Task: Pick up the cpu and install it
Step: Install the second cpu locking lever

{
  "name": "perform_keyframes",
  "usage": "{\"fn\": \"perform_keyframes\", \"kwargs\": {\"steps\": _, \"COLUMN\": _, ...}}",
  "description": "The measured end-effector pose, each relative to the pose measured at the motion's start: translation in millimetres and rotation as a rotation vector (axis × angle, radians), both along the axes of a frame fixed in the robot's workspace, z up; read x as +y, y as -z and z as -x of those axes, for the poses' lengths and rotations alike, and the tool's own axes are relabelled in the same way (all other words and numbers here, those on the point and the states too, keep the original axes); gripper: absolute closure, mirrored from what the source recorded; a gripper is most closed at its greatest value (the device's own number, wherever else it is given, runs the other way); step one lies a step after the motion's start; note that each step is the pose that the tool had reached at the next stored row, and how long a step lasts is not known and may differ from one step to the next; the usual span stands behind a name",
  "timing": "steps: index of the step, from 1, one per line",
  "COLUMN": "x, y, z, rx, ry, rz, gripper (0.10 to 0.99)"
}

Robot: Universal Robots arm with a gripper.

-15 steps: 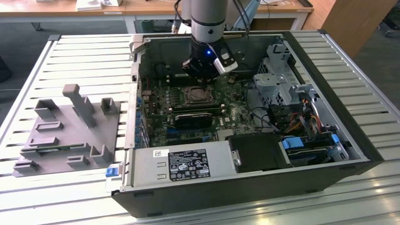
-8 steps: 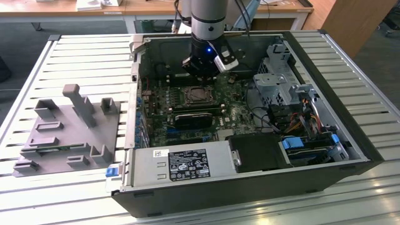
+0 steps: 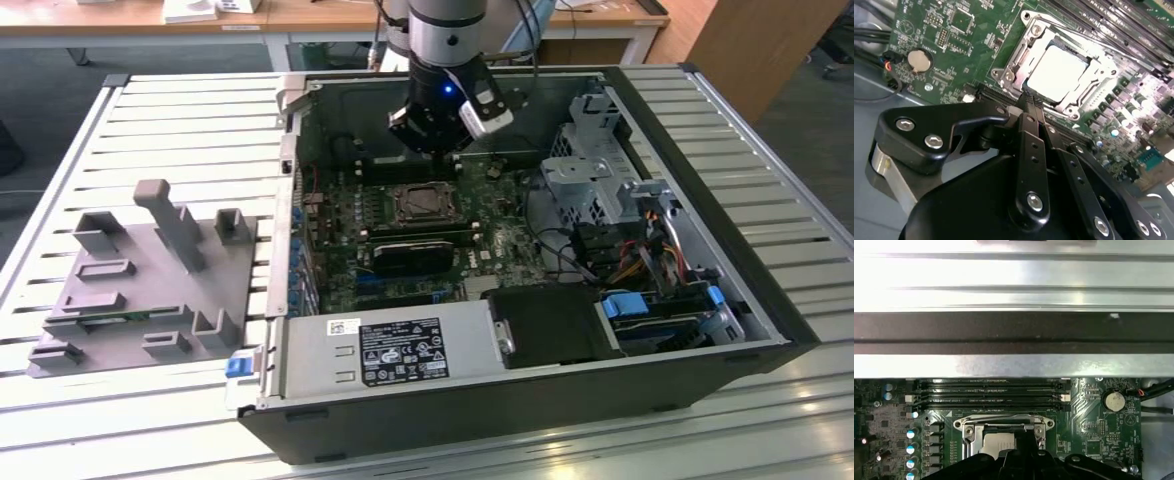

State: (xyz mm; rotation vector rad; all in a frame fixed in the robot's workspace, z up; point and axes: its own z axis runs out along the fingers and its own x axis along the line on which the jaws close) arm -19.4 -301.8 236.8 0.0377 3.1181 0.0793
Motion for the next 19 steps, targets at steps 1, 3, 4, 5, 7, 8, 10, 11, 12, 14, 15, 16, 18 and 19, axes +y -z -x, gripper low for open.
{"fn": "perform_keyframes", "kwargs": {"steps": 1, "x": -0.4, "y": 0.0, "z": -0.1, "rx": -0.0001, "ry": 0.0, "rz": 0.0, "gripper": 0.98}}
{"fn": "perform_keyframes", "kwargs": {"steps": 3, "x": -2.6, "y": -0.1, "z": 0.0, "rx": 0.0001, "ry": 0.0, "rz": 0.0, "gripper": 0.98}}
{"fn": "perform_keyframes", "kwargs": {"steps": 4, "x": -4.5, "y": -0.1, "z": 0.0, "rx": 0.0001, "ry": 0.0, "rz": 0.0, "gripper": 0.98}}
{"fn": "perform_keyframes", "kwargs": {"steps": 5, "x": -6.3, "y": -0.1, "z": 0.0, "rx": 0.0001, "ry": 0.0, "rz": 0.0, "gripper": 0.98}}
{"fn": "perform_keyframes", "kwargs": {"steps": 7, "x": -10.9, "y": -0.1, "z": 0.0, "rx": 0.0001, "ry": 0.0, "rz": 0.0, "gripper": 0.98}}
{"fn": "perform_keyframes", "kwargs": {"steps": 8, "x": -13.4, "y": 0.0, "z": 0.0, "rx": 0.0002, "ry": 0.0, "rz": 0.0, "gripper": 0.98}}
{"fn": "perform_keyframes", "kwargs": {"steps": 10, "x": -19.0, "y": -0.1, "z": 0.0, "rx": 0.0006, "ry": 0.0, "rz": 0.0, "gripper": 0.98}}
{"fn": "perform_keyframes", "kwargs": {"steps": 11, "x": -21.5, "y": -0.1, "z": 0.0, "rx": 0.0011, "ry": 0.0, "rz": 0.0, "gripper": 0.98}}
{"fn": "perform_keyframes", "kwargs": {"steps": 12, "x": -22.7, "y": -0.1, "z": -0.4, "rx": 0.0037, "ry": 0.0, "rz": 0.0, "gripper": 0.98}}
{"fn": "perform_keyframes", "kwargs": {"steps": 14, "x": -23.2, "y": -0.2, "z": -2.3, "rx": 0.0178, "ry": 0.0, "rz": 0.0, "gripper": 0.98}}
{"fn": "perform_keyframes", "kwargs": {"steps": 15, "x": -23.5, "y": -0.2, "z": -2.7, "rx": 0.0225, "ry": 0.0, "rz": 0.0, "gripper": 0.98}}
{"fn": "perform_keyframes", "kwargs": {"steps": 16, "x": -24.1, "y": -0.2, "z": -2.9, "rx": 0.0247, "ry": 0.0, "rz": 0.0, "gripper": 0.98}}
{"fn": "perform_keyframes", "kwargs": {"steps": 18, "x": -26.2, "y": -0.2, "z": -3.0, "rx": 0.0252, "ry": 0.0, "rz": 0.0, "gripper": 0.98}}
{"fn": "perform_keyframes", "kwargs": {"steps": 19, "x": -27.8, "y": -0.2, "z": -2.9, "rx": 0.0252, "ry": 0.0, "rz": 0.0, "gripper": 0.98}}
